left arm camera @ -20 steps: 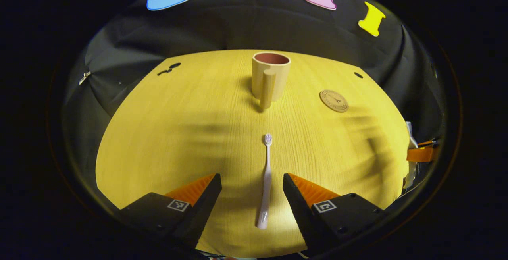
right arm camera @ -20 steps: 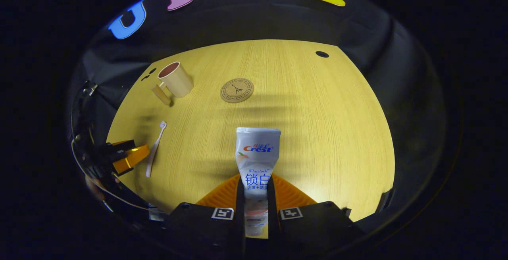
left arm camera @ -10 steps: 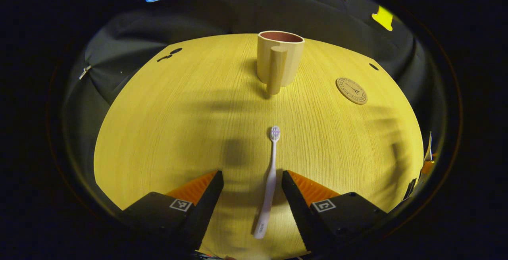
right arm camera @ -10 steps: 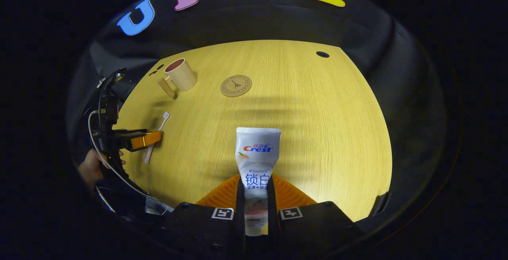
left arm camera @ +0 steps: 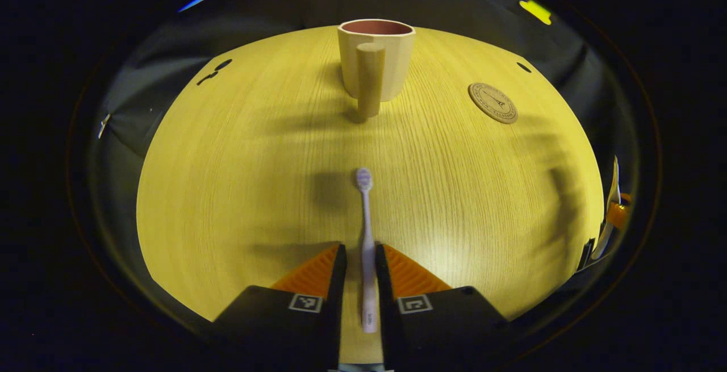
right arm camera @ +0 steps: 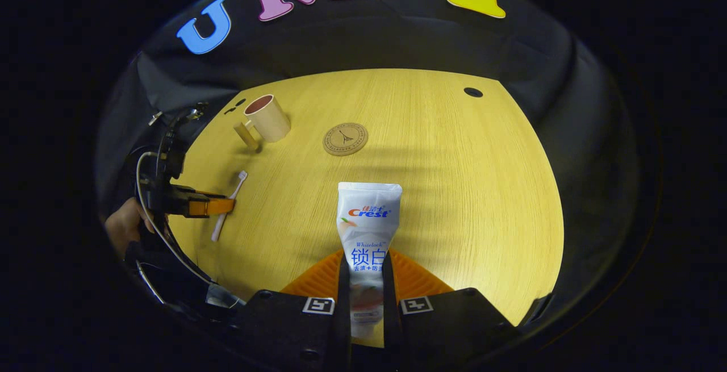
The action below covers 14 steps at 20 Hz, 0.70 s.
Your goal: Put the toothbrush and toothpaste on the desktop into the cup, then pick up the cup and place it on the coaster on the desktop.
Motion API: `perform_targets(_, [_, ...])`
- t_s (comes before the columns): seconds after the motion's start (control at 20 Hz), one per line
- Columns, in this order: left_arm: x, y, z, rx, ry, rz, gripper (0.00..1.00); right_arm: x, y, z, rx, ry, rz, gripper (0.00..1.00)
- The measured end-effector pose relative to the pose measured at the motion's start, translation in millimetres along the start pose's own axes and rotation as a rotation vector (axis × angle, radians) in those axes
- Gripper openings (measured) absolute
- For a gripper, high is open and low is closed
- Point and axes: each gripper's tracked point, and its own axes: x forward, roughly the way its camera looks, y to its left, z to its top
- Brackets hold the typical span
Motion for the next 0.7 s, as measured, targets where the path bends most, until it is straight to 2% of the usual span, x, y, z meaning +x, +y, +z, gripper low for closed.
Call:
perform_targets(0.05, [-1,-1,0,0.001,0.016,-0.002,0.21,0,0,5,-0.010,-0.009,0.002,0.27])
perform_targets(0.3, [-2,-2,4,-0.016,0.022,-0.007,0.08,-4,12,39,-0.034,-0.070,0.032,0.27])
perform_targets(0.7, [-18,-2,7,-0.055,-0.085,-0.005,0.07,5,54,126,-0.089,-0.227,0.105,0.27])
